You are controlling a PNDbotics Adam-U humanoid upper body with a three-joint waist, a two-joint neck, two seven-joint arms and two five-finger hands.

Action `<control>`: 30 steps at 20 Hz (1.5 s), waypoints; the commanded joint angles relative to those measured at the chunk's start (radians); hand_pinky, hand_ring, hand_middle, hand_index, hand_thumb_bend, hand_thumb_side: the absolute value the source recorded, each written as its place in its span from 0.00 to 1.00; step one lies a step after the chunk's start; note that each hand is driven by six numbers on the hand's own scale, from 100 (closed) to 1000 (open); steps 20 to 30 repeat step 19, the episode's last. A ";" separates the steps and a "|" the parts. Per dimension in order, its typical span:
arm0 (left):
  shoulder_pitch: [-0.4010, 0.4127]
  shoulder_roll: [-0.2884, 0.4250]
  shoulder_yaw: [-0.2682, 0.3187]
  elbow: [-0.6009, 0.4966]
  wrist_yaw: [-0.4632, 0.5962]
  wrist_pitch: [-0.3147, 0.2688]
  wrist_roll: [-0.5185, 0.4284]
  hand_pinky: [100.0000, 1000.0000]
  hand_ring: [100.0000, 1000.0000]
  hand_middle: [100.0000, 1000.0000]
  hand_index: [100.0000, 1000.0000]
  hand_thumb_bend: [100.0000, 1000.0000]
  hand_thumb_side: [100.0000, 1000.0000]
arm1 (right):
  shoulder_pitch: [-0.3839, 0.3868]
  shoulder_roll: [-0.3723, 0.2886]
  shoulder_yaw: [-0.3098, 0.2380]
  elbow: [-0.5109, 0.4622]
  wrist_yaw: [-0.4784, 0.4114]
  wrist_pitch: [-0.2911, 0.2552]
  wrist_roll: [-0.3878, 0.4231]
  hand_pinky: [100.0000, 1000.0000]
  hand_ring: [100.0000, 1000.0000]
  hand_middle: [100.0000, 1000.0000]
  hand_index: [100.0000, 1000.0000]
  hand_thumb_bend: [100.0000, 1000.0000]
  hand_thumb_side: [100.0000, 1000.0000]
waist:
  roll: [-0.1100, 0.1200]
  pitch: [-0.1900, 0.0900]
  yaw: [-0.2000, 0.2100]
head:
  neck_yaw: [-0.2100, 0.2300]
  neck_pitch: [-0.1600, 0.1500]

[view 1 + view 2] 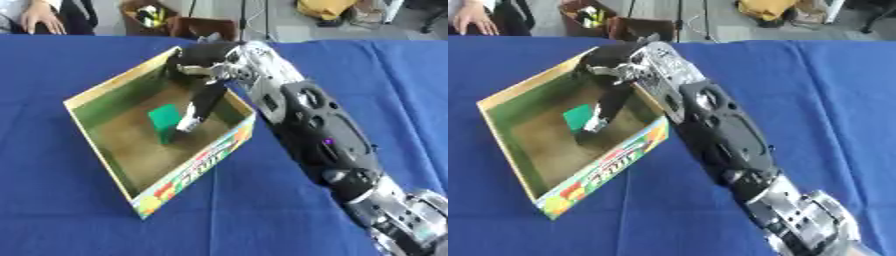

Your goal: Pick up objects on the table and place them in the box.

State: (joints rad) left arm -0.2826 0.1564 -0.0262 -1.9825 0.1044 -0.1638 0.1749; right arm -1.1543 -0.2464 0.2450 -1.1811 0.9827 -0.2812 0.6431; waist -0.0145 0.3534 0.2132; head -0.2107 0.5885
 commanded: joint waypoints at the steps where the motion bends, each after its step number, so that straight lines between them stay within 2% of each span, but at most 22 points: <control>1: -0.004 0.006 0.000 -0.017 -0.003 0.003 -0.001 0.65 0.64 0.69 0.82 0.00 1.00 | -0.028 -0.055 -0.025 -0.101 -0.081 0.027 -0.041 0.86 0.89 0.84 0.92 0.80 0.84 | 0.006 -0.019 -0.002 | 0.007 0.006; 3: -0.004 0.006 0.000 -0.017 -0.004 0.003 -0.001 0.65 0.64 0.69 0.82 0.00 1.00 | -0.026 -0.070 -0.025 -0.136 -0.111 0.042 -0.042 0.86 0.89 0.84 0.92 0.80 0.84 | 0.006 -0.019 -0.004 | 0.008 0.006; 5: -0.003 0.007 0.001 -0.017 -0.005 0.004 -0.001 0.65 0.64 0.69 0.82 0.00 1.00 | -0.026 -0.092 -0.037 -0.186 -0.151 0.057 -0.052 0.85 0.87 0.82 0.91 0.74 0.86 | 0.009 -0.020 -0.009 | 0.012 0.009; 6: -0.002 0.007 0.001 -0.017 -0.005 0.004 -0.001 0.65 0.64 0.69 0.82 0.00 1.00 | -0.023 -0.107 -0.043 -0.216 -0.175 0.067 -0.058 0.85 0.86 0.82 0.91 0.69 0.94 | 0.010 -0.021 -0.011 | 0.014 0.009; 7: -0.001 0.008 0.002 -0.017 -0.006 0.004 -0.001 0.65 0.64 0.69 0.82 0.00 1.00 | -0.020 -0.120 -0.048 -0.244 -0.197 0.079 -0.063 0.85 0.86 0.80 0.90 0.68 0.87 | 0.011 -0.021 -0.014 | 0.016 0.010; 8: 0.000 0.008 0.002 -0.017 -0.007 0.005 0.000 0.65 0.64 0.69 0.82 0.00 1.00 | -0.015 -0.132 -0.054 -0.273 -0.219 0.093 -0.070 0.85 0.85 0.80 0.90 0.66 0.88 | 0.012 -0.022 -0.016 | 0.018 0.011; 9: 0.001 0.009 0.003 -0.017 -0.007 0.005 0.000 0.65 0.64 0.69 0.82 0.00 1.00 | -0.010 -0.144 -0.063 -0.303 -0.240 0.112 -0.085 0.83 0.82 0.76 0.86 0.57 0.95 | 0.013 -0.023 -0.019 | 0.020 0.012; 10: 0.002 0.009 0.003 -0.017 -0.007 0.006 0.001 0.65 0.64 0.69 0.82 0.00 1.00 | -0.002 -0.154 -0.072 -0.331 -0.260 0.136 -0.108 0.81 0.79 0.72 0.83 0.50 0.95 | 0.014 -0.024 -0.022 | 0.023 0.014; 11: 0.003 0.009 0.003 -0.017 -0.007 0.006 0.001 0.65 0.64 0.69 0.82 0.00 1.00 | 0.007 -0.162 -0.080 -0.354 -0.280 0.165 -0.135 0.80 0.76 0.69 0.79 0.32 0.95 | 0.016 -0.025 -0.026 | 0.025 0.017; 12: 0.003 0.009 0.003 -0.017 -0.007 0.007 0.002 0.65 0.64 0.69 0.82 0.00 1.00 | 0.016 -0.168 -0.083 -0.373 -0.300 0.195 -0.161 0.80 0.76 0.68 0.79 0.35 0.90 | 0.017 -0.026 -0.029 | 0.027 0.019; 13: 0.003 0.009 0.004 -0.017 -0.008 0.007 0.003 0.65 0.64 0.69 0.82 0.00 1.00 | 0.024 -0.174 -0.086 -0.389 -0.318 0.225 -0.184 0.80 0.74 0.66 0.77 0.12 0.83 | 0.018 -0.027 -0.032 | 0.029 0.020; 14: 0.004 0.009 0.004 -0.017 -0.009 0.008 0.003 0.65 0.64 0.69 0.82 0.00 1.00 | 0.037 -0.181 -0.095 -0.409 -0.340 0.260 -0.217 0.80 0.73 0.65 0.76 0.07 0.81 | 0.019 -0.028 -0.035 | 0.032 0.022; 15: 0.005 0.010 0.004 -0.017 -0.010 0.008 0.004 0.65 0.64 0.69 0.82 0.00 1.00 | 0.049 -0.187 -0.101 -0.430 -0.364 0.294 -0.253 0.80 0.73 0.65 0.76 0.07 0.81 | 0.020 -0.029 -0.037 | 0.036 0.024; 16: 0.006 0.010 0.004 -0.017 -0.011 0.008 0.004 0.65 0.64 0.69 0.82 0.00 1.00 | 0.059 -0.192 -0.105 -0.449 -0.388 0.325 -0.287 0.80 0.71 0.63 0.74 0.00 0.77 | 0.021 -0.030 -0.039 | 0.039 0.026; 19: 0.008 0.012 0.007 -0.017 -0.014 0.009 0.007 0.65 0.64 0.69 0.82 0.00 1.00 | 0.106 -0.212 -0.139 -0.520 -0.506 0.417 -0.464 0.82 0.72 0.63 0.75 0.00 0.73 | 0.026 -0.034 -0.052 | 0.055 0.031; 30: 0.008 0.012 0.007 -0.017 -0.014 0.009 0.007 0.65 0.64 0.69 0.82 0.00 1.00 | 0.106 -0.212 -0.139 -0.520 -0.506 0.417 -0.464 0.82 0.72 0.63 0.75 0.00 0.73 | 0.026 -0.034 -0.052 | 0.055 0.031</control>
